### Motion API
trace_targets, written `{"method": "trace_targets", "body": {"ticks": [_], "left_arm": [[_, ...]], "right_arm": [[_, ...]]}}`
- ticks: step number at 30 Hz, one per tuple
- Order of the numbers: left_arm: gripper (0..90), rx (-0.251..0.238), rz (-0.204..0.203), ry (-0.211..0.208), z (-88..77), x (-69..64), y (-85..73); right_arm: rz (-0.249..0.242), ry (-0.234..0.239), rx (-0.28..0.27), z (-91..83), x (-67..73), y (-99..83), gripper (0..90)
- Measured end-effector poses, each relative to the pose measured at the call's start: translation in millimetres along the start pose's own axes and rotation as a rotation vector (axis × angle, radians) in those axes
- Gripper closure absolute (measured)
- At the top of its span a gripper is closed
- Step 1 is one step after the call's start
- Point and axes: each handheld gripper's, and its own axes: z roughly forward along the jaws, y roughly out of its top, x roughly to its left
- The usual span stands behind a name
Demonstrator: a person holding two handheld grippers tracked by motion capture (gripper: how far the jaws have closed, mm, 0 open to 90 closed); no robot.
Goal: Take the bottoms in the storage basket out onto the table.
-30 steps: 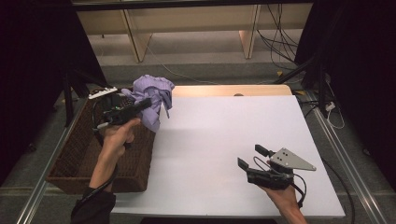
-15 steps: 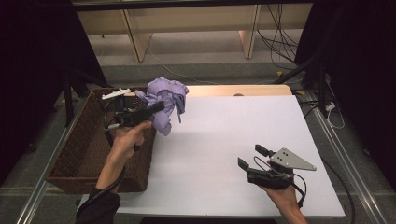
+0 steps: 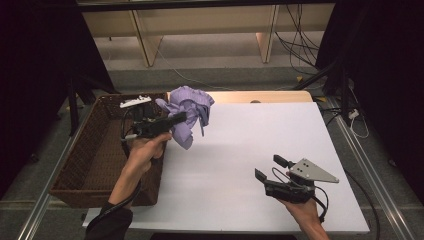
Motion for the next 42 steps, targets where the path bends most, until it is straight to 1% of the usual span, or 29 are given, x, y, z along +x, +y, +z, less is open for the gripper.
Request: {"method": "trace_targets", "body": {"ticks": [6,16,26,29,32,42], "left_arm": [[78.2,0.016,0.006,-0.021,6.1,-6.2,-3.1],[78.2,0.041,0.022,-0.040,15.9,-15.3,-8.7],[78.2,0.084,0.034,-0.060,29.3,-23.0,-17.5],[78.2,0.093,0.035,-0.069,33.7,-25.7,-20.7],[78.2,0.105,0.046,-0.075,37.0,-28.1,-23.0],[78.1,0.136,0.054,-0.093,48.2,-34.7,-31.2]], "right_arm": [[-0.001,0.001,-0.004,-0.1,0.2,0.1,23.0],[-0.001,0.000,-0.001,-0.3,-0.1,0.2,23.0],[-0.002,0.000,-0.003,-0.3,-0.4,0.0,23.0],[-0.003,-0.001,-0.001,-0.5,-0.4,0.1,23.0],[-0.003,-0.001,-0.001,-0.4,-0.4,0.0,23.0],[-0.003,-0.001,0.000,-0.4,-0.4,0.0,23.0]]}}
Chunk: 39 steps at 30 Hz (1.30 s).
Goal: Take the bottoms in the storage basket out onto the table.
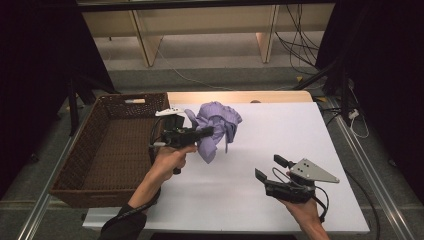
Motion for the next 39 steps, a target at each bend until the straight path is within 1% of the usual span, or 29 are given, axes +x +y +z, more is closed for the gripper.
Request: {"method": "trace_targets", "body": {"ticks": [8,20,32,39], "left_arm": [[78.0,0.023,0.002,-0.009,8.2,-2.4,-4.6],[77.9,0.049,0.003,-0.010,18.4,-3.0,-10.5],[77.8,0.081,-0.002,0.007,30.1,0.6,-18.1],[77.8,0.087,-0.008,0.017,34.5,2.4,-20.7]], "right_arm": [[0.002,0.001,-0.002,0.1,-0.2,-0.1,23.0],[0.003,0.001,-0.001,0.1,-0.3,-0.1,23.0],[0.002,0.001,0.000,0.1,-0.4,-0.2,23.0],[0.001,0.002,0.000,0.1,-0.2,-0.3,23.0]]}}
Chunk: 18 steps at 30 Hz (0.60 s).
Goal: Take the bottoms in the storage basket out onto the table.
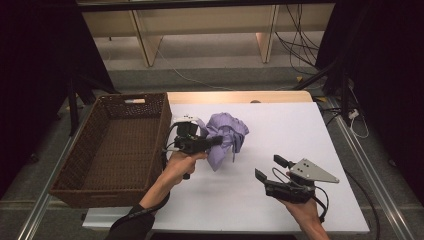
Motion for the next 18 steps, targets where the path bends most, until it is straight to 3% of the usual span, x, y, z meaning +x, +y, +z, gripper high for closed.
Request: {"method": "trace_targets", "body": {"ticks": [18], "left_arm": [[77.4,0.042,0.001,0.019,16.5,4.4,-9.1]], "right_arm": [[-0.002,0.001,0.002,0.6,0.3,-0.4,23.0]]}}
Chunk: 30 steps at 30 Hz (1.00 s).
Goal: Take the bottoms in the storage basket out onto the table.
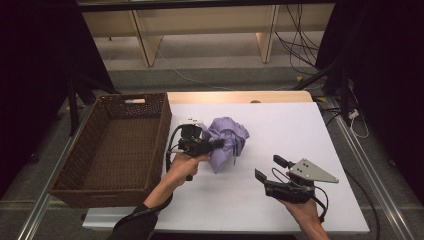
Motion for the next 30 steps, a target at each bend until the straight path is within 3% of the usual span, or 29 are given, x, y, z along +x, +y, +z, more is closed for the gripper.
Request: {"method": "trace_targets", "body": {"ticks": [30], "left_arm": [[75.6,0.085,0.024,-0.010,25.0,-6.5,-16.7]], "right_arm": [[0.004,0.000,0.000,-0.1,-0.7,-0.1,23.0]]}}
